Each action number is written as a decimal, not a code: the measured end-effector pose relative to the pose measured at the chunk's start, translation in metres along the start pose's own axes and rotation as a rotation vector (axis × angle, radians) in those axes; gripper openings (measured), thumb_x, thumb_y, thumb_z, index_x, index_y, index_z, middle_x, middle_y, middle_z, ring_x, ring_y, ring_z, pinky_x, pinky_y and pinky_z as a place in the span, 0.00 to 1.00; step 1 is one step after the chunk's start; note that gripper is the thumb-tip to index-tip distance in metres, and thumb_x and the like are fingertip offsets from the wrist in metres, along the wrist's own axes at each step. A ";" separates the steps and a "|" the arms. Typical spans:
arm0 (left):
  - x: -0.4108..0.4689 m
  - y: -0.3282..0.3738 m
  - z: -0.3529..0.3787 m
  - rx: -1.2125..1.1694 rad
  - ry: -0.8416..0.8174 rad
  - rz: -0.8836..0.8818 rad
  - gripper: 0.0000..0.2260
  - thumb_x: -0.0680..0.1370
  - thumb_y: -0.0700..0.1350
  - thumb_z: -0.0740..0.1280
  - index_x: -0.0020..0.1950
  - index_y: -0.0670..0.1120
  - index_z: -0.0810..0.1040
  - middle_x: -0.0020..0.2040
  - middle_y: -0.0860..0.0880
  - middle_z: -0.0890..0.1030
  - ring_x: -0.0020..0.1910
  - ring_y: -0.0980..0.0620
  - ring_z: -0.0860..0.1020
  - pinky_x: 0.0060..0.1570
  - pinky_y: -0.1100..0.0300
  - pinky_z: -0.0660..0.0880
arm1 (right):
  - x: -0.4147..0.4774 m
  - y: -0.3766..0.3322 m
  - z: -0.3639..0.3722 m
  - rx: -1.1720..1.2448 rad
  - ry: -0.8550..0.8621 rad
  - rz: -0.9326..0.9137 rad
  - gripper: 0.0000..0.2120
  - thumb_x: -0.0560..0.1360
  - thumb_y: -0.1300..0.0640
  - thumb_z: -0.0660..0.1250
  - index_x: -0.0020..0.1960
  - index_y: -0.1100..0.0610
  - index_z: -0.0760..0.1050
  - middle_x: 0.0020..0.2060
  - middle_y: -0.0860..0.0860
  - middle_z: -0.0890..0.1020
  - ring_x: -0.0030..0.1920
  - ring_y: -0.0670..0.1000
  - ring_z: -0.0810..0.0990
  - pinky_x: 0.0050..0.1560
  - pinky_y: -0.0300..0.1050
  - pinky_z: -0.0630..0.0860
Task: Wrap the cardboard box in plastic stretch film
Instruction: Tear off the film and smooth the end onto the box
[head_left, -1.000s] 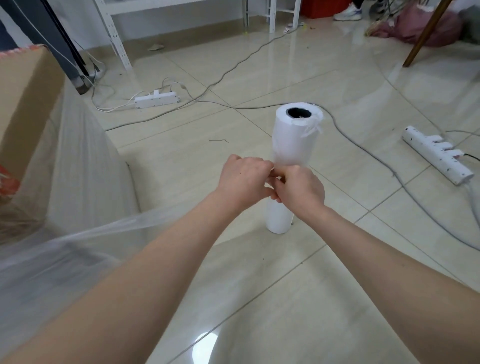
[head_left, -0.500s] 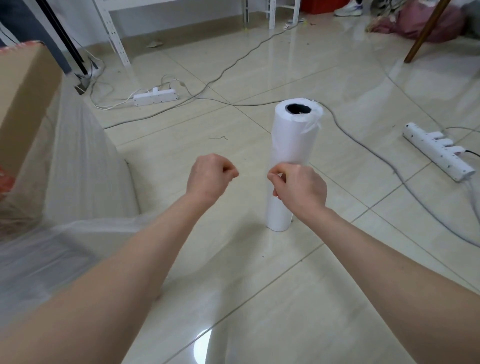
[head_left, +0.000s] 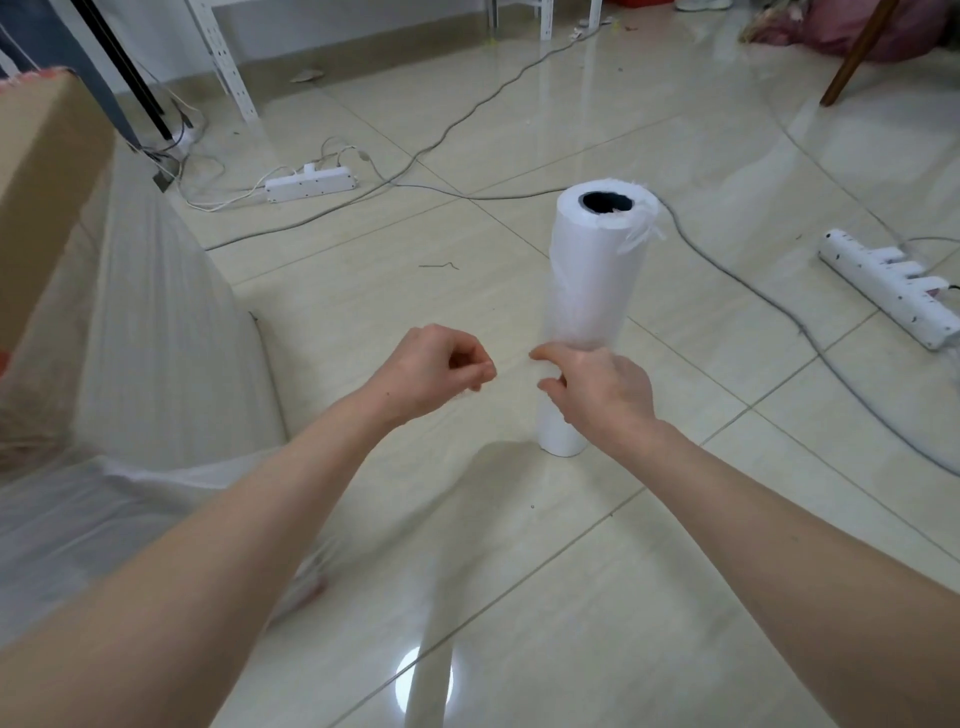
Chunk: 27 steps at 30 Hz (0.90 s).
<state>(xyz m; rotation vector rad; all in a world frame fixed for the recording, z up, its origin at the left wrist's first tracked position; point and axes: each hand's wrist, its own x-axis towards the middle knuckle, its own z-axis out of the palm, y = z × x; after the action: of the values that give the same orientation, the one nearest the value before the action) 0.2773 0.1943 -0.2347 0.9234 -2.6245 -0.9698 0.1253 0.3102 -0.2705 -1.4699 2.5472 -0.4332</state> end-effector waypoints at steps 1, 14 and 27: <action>0.000 -0.002 0.001 0.031 0.017 -0.028 0.05 0.76 0.42 0.67 0.42 0.49 0.81 0.33 0.55 0.80 0.33 0.62 0.76 0.39 0.62 0.74 | -0.002 0.001 0.003 0.048 0.026 0.019 0.12 0.79 0.50 0.58 0.61 0.42 0.72 0.48 0.51 0.82 0.47 0.55 0.80 0.47 0.47 0.75; 0.026 0.023 0.056 0.615 0.100 0.086 0.15 0.77 0.54 0.64 0.61 0.50 0.77 0.54 0.52 0.81 0.55 0.48 0.76 0.51 0.56 0.68 | -0.005 0.000 0.014 0.225 0.139 0.111 0.08 0.79 0.47 0.59 0.51 0.45 0.77 0.42 0.49 0.84 0.43 0.54 0.82 0.46 0.50 0.77; 0.009 -0.020 0.039 -0.032 0.261 -0.206 0.05 0.75 0.42 0.69 0.45 0.44 0.85 0.38 0.47 0.83 0.39 0.52 0.80 0.44 0.61 0.76 | -0.011 0.008 0.010 0.263 0.157 0.137 0.08 0.78 0.49 0.60 0.46 0.46 0.77 0.38 0.45 0.84 0.40 0.52 0.82 0.44 0.48 0.77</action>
<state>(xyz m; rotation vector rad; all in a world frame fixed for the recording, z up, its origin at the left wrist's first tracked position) 0.2653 0.1976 -0.2779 1.2401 -2.3259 -0.8655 0.1275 0.3219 -0.2830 -1.2042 2.5647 -0.8549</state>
